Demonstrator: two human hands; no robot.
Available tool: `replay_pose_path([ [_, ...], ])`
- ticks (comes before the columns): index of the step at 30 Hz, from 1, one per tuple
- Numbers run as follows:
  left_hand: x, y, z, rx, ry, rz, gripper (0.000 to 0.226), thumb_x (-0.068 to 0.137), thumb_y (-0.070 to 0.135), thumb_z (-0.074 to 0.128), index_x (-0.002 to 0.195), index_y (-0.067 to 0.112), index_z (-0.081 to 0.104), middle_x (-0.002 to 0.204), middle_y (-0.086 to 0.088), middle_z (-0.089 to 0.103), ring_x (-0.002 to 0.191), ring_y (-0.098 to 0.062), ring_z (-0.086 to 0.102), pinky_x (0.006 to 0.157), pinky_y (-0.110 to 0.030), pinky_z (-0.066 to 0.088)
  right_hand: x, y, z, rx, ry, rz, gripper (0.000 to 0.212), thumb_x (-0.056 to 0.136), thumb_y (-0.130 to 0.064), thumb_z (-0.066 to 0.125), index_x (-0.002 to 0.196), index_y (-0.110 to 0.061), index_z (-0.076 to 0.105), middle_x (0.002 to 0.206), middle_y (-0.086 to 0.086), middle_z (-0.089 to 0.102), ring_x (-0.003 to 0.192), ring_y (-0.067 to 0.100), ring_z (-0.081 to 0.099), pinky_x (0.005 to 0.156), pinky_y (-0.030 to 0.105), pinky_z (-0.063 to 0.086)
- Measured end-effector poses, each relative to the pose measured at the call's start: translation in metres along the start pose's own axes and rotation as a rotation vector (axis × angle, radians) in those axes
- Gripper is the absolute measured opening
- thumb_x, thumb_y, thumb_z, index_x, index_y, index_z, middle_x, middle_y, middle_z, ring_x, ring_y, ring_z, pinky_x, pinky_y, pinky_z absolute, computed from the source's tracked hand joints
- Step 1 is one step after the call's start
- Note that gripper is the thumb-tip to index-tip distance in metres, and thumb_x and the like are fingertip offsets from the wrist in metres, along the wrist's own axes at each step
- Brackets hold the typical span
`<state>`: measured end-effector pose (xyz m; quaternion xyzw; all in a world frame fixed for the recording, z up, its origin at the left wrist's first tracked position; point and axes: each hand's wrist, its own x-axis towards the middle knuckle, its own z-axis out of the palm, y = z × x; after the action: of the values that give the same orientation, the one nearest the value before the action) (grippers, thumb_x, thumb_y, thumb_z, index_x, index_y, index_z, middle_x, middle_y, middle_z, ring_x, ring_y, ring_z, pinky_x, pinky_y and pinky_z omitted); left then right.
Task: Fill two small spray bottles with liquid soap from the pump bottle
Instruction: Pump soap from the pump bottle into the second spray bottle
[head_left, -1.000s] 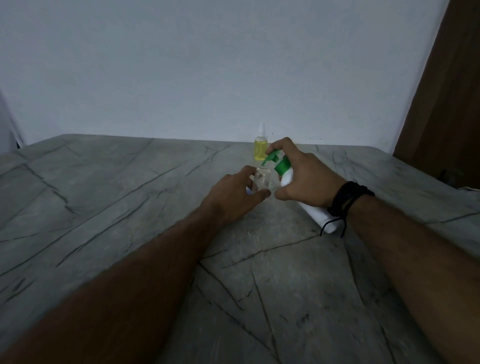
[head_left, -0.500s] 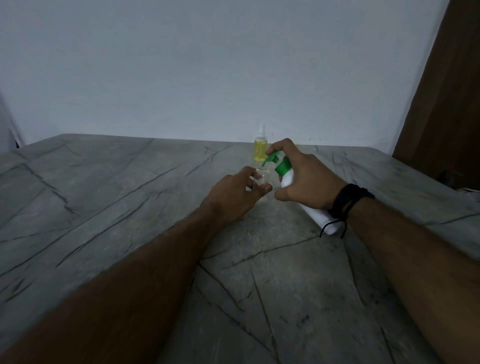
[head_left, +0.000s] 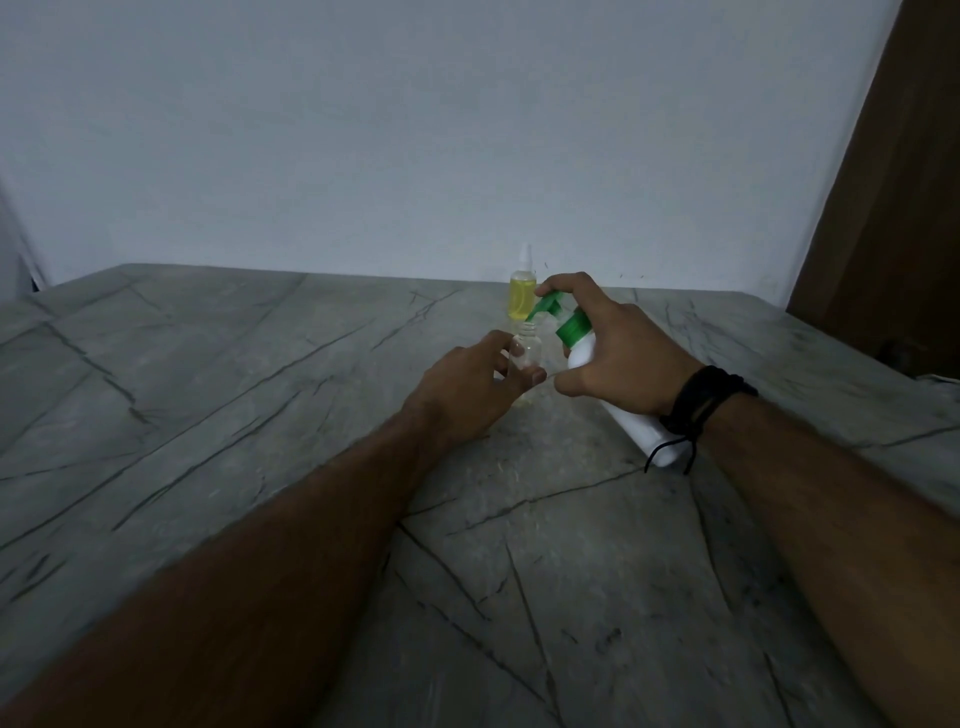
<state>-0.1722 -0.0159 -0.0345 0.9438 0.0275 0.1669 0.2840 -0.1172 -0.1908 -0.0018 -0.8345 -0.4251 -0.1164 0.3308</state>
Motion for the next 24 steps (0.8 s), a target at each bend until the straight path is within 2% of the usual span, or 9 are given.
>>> replay_pose_path([
  [4, -0.0005, 0.0003, 0.0004, 0.001, 0.005, 0.0, 0.048, 0.092, 0.054, 0.054, 0.128, 0.024, 0.049, 0.123, 0.003, 0.066, 0.104, -0.015, 0.062, 0.083, -0.029, 0.048, 0.0004, -0.001, -0.0002, -0.003, -0.002, 0.005, 0.076, 0.067, -0.011, 0.079, 0.129, -0.034, 0.041, 0.079, -0.003, 0.066, 0.066, 0.018, 0.064, 0.063, 0.037, 0.054],
  [9, -0.0009, 0.0002, 0.0002, -0.005, 0.0, 0.003, 0.049, 0.091, 0.055, 0.054, 0.129, 0.024, 0.049, 0.122, 0.003, 0.067, 0.103, -0.014, 0.062, 0.086, -0.031, 0.05, 0.0002, 0.0, -0.0011, -0.002, 0.016, 0.015, 0.073, 0.067, -0.012, 0.079, 0.127, -0.031, 0.042, 0.08, 0.001, 0.066, 0.069, 0.022, 0.065, 0.066, 0.043, 0.057],
  [15, -0.0015, -0.0006, -0.0004, -0.02, -0.004, 0.013, 0.049, 0.092, 0.054, 0.055, 0.129, 0.023, 0.049, 0.122, 0.002, 0.067, 0.101, -0.015, 0.063, 0.085, -0.032, 0.051, 0.0001, -0.0004, -0.0001, -0.009, 0.008, 0.0, 0.08, 0.067, -0.014, 0.08, 0.132, -0.038, 0.039, 0.083, 0.002, 0.068, 0.066, 0.018, 0.065, 0.063, 0.036, 0.055],
  [21, -0.0012, -0.0025, 0.0012, -0.003, 0.016, 0.025, 0.049, 0.091, 0.056, 0.055, 0.127, 0.024, 0.05, 0.12, 0.004, 0.068, 0.1, -0.014, 0.063, 0.084, -0.03, 0.049, 0.0003, -0.0005, -0.0005, -0.012, -0.001, 0.014, 0.072, 0.067, -0.013, 0.079, 0.125, -0.031, 0.042, 0.08, 0.002, 0.067, 0.068, 0.022, 0.065, 0.064, 0.042, 0.056],
  [24, -0.0007, -0.0023, 0.0013, -0.006, 0.005, 0.012, 0.049, 0.091, 0.056, 0.055, 0.128, 0.024, 0.049, 0.121, 0.003, 0.067, 0.101, -0.015, 0.063, 0.084, -0.03, 0.05, -0.0004, -0.0009, -0.0007, 0.0, -0.005, 0.007, 0.076, 0.068, -0.012, 0.079, 0.13, -0.034, 0.041, 0.08, -0.002, 0.066, 0.067, 0.018, 0.065, 0.063, 0.033, 0.054],
])
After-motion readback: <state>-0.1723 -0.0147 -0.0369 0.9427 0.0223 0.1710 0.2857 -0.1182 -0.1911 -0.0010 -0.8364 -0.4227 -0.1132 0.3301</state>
